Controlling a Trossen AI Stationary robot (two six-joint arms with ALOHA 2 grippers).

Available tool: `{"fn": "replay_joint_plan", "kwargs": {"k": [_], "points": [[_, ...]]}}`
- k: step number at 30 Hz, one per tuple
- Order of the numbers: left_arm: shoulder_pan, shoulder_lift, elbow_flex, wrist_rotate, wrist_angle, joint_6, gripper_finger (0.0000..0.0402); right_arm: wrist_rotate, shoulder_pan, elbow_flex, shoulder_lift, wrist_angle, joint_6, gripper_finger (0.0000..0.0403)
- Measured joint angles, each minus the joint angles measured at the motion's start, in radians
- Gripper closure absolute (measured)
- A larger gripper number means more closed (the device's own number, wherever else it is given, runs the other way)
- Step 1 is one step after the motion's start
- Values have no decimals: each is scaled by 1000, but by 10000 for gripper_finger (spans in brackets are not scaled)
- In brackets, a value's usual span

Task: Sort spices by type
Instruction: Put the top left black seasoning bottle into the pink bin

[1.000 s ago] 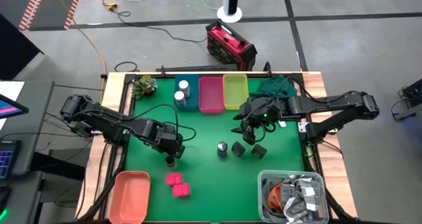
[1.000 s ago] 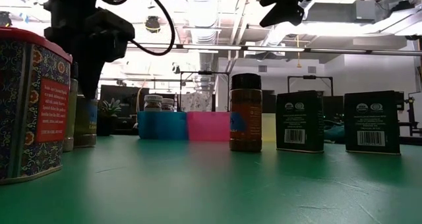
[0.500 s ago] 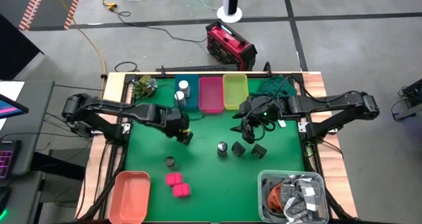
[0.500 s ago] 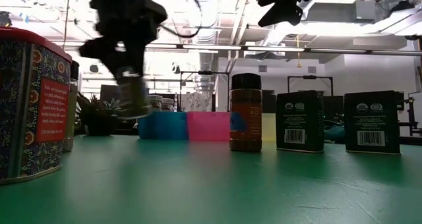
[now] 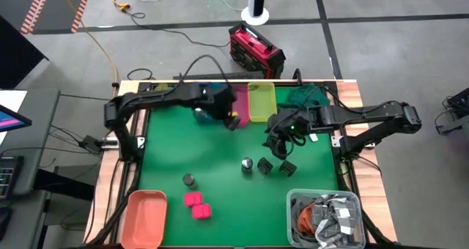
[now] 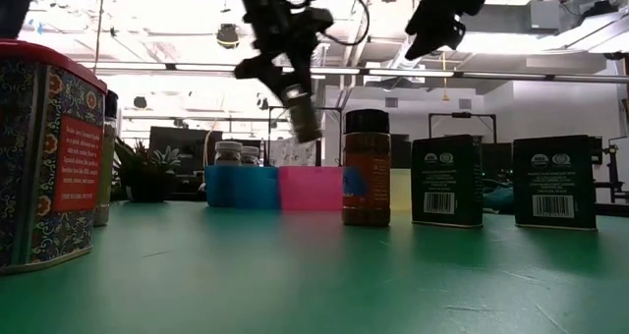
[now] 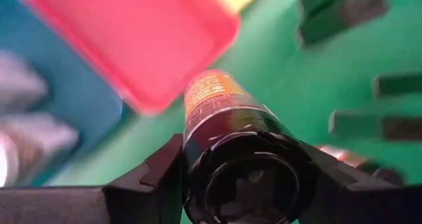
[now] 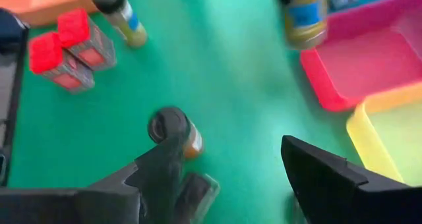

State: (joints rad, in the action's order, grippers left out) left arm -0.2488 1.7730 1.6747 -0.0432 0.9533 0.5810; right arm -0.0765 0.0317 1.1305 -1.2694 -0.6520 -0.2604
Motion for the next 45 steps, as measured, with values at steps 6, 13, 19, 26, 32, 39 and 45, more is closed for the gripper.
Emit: {"fn": "replay_joint_plan", "kwargs": {"k": [6,13,19,26,32,39,45], "points": [[-103,98,144,18,6,-84,199,0,-27,0,0,-17,1,119],[-230,209,177,130,7,-209,198,0,-126,0,0,16,-10,119],[-304,291,261,143,33,-309,198,-1,-203,0,0,41,-30,119],[-352,409,400,163,139,-407,198,-2,-245,0,0,117,-2,119],[-351,490,505,169,226,-493,197,-2,-269,0,0,119,4,119],[-350,490,513,156,208,-534,156,-5,-271,0,0,117,5,119],[-345,489,513,163,210,-561,108,-5,-271,0,0,116,5,119]]}}
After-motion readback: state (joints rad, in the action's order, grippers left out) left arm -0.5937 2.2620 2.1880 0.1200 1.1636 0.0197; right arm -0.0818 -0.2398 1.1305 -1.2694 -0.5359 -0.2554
